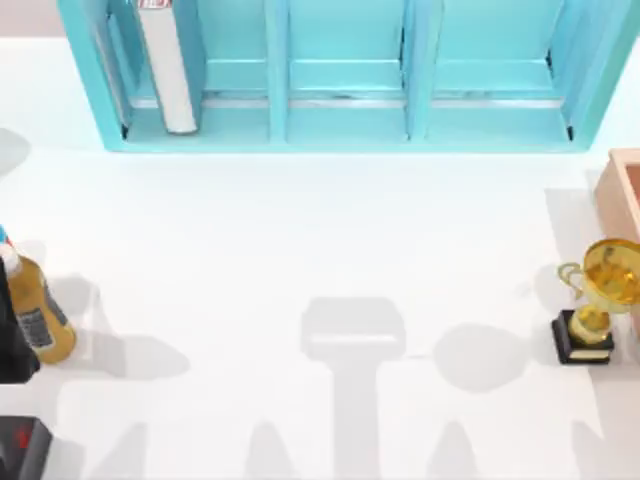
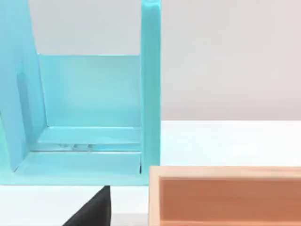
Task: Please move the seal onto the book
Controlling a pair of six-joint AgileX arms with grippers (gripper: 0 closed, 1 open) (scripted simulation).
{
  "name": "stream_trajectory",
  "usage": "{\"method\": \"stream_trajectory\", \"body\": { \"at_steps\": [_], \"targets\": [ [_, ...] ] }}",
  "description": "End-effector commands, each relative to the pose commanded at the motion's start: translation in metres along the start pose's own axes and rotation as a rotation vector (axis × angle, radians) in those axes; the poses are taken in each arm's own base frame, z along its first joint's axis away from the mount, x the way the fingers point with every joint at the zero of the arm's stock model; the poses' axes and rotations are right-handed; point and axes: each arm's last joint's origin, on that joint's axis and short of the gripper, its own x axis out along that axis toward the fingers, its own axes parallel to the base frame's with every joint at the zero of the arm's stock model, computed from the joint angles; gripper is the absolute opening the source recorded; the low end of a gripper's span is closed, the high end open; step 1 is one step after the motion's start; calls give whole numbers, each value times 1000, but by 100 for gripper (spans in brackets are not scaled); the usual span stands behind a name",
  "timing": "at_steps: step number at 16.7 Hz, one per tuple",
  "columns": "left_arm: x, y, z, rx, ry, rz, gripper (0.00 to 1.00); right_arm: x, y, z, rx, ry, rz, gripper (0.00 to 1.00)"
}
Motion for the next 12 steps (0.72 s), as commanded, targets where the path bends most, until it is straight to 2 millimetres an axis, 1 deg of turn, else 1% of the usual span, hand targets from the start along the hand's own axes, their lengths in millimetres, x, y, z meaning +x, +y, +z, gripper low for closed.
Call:
{"method": "stream_trajectory", "body": {
  "at_steps": [4,7,10,12],
  "targets": [
    [1,0,3,0,-2,1,100,0,0,0,0,0,0,100],
    [7,-1,16,0,-7,2,100,0,0,0,0,0,0,100],
    [22,-4,34,0,-12,-2,100,0,0,0,0,0,0,100],
    [38,-7,45,1,-15,-7,100,0,0,0,0,0,0,100]
  ]
}}
